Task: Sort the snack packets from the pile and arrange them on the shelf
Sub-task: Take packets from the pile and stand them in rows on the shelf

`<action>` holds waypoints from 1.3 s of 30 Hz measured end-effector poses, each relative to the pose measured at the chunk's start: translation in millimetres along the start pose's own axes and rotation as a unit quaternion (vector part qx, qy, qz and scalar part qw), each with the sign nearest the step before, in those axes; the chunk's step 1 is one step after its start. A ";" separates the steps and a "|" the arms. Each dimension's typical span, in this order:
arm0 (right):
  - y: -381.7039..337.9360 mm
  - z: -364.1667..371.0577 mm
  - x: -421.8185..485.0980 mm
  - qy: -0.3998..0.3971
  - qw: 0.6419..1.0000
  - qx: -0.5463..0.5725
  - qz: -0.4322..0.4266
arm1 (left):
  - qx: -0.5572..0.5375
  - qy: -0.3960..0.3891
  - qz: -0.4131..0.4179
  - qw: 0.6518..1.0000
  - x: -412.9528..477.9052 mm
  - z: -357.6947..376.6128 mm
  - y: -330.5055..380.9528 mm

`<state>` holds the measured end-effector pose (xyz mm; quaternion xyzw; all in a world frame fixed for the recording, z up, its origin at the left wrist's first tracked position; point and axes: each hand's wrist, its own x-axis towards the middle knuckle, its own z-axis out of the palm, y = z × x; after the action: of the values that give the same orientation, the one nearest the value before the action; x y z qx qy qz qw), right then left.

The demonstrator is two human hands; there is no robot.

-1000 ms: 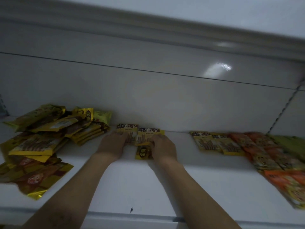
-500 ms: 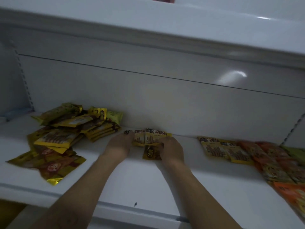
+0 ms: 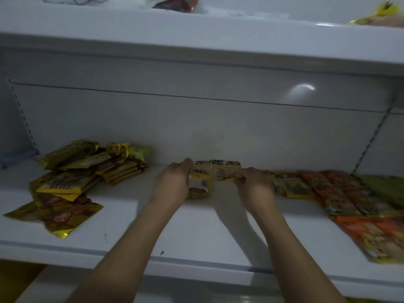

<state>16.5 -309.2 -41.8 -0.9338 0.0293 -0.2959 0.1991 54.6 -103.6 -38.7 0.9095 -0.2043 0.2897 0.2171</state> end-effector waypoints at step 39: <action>131.3 -49.9 -99.7 -0.001 0.995 -0.088 0.039 | -0.036 -0.192 -0.001 0.981 -64.3 90.0 164.4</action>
<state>-85.5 -430.3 -109.7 -0.9461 0.0911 -0.2834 0.1279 -35.9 -269.1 -99.2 0.9402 -0.2512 0.1014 0.2066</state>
